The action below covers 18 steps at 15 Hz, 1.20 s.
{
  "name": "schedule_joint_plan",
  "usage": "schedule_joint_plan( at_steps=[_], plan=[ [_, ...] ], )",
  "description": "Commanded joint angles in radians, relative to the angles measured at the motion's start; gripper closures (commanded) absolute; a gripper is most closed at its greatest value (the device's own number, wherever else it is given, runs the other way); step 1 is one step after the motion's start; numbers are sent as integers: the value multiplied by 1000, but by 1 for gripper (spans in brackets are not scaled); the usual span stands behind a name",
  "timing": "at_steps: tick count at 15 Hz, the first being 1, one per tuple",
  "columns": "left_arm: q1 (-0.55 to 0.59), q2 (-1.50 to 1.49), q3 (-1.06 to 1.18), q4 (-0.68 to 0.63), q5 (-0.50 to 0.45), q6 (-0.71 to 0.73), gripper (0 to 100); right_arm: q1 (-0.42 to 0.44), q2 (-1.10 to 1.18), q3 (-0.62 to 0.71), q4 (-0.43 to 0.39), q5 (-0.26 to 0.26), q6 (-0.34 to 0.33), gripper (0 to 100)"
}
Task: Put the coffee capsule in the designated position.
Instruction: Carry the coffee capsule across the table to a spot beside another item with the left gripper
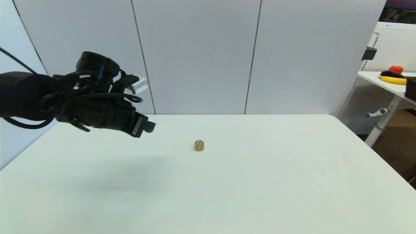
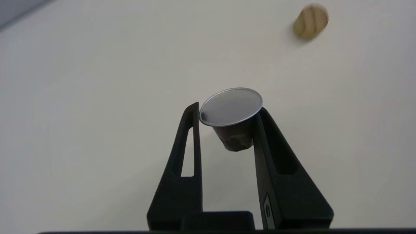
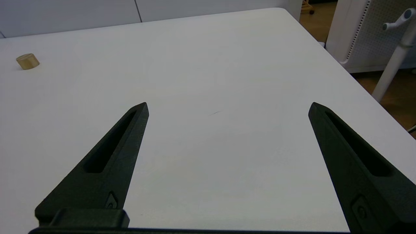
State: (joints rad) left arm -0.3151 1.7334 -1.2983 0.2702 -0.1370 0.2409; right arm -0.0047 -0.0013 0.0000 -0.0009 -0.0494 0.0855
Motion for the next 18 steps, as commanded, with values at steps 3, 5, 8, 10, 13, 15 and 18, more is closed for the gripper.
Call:
schedule_joint_plan(
  at_steps=[3, 5, 8, 10, 13, 15, 18],
  plan=[
    [-85, 259, -154, -198, -3, 2, 100, 0, 1, 2, -1, -1, 0, 0],
    [-99, 308, -199, -215, -4, 3, 100, 0, 1, 0, -1, 0, 0, 0],
    [-124, 383, -226, -313, -6, -5, 100, 0, 1, 2, -1, 0, 0, 0],
    [-136, 428, -228, -350, -7, -8, 100, 0, 1, 2, 1, -1, 0, 0],
    [-162, 492, -249, -399, -7, -12, 100, 0, 1, 2, 1, -1, 0, 0],
    [-171, 531, -268, -442, -7, -12, 100, 0, 1, 0, -1, -1, 0, 0],
    [-182, 564, -306, -448, -6, -11, 100, 0, 1, 2, -1, -1, 0, 0]
  ],
)
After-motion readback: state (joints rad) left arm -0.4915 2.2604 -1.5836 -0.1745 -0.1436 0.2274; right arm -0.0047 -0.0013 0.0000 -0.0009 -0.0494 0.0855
